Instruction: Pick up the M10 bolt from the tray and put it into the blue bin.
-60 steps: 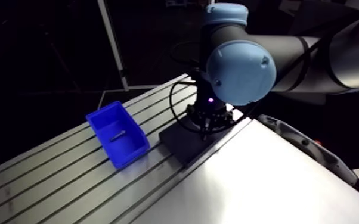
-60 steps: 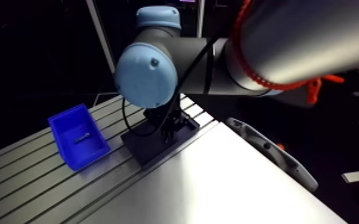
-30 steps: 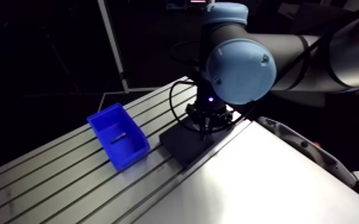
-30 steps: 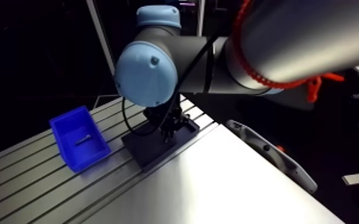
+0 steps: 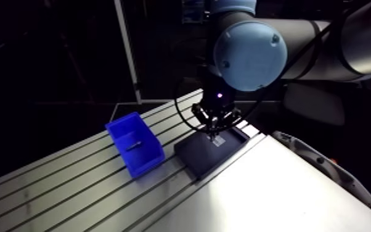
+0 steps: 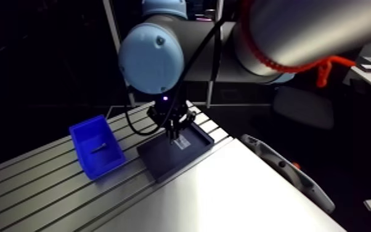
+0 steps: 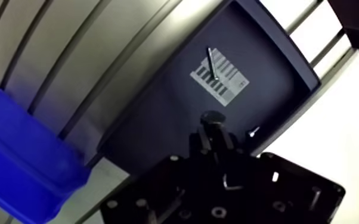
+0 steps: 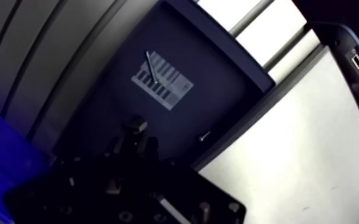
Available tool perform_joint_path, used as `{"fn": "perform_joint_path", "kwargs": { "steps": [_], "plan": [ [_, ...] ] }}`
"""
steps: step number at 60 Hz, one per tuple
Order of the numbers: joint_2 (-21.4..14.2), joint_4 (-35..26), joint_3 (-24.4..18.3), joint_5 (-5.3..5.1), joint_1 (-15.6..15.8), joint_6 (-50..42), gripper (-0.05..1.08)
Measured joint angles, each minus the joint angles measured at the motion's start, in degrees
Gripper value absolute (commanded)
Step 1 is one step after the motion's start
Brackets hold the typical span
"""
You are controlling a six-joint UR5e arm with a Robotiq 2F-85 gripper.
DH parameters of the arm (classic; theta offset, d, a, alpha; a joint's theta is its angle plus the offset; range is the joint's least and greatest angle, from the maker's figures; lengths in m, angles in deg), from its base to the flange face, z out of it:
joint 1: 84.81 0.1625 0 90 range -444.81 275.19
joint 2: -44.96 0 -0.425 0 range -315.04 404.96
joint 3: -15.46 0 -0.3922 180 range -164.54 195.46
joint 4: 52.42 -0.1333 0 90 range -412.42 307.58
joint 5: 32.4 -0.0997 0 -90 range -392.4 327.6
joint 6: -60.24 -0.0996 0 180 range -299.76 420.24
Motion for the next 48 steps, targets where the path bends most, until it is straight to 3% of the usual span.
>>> {"fn": "perform_joint_path", "kwargs": {
  "steps": [24, 48],
  "plan": [
    [-4.8, -7.0, -5.1, -0.03, 2.1, 11.5, 1.05],
    [-6.7, -16.6, -13.3, -0.45, 6.1, 25.6, 1.04]
  ]
}}
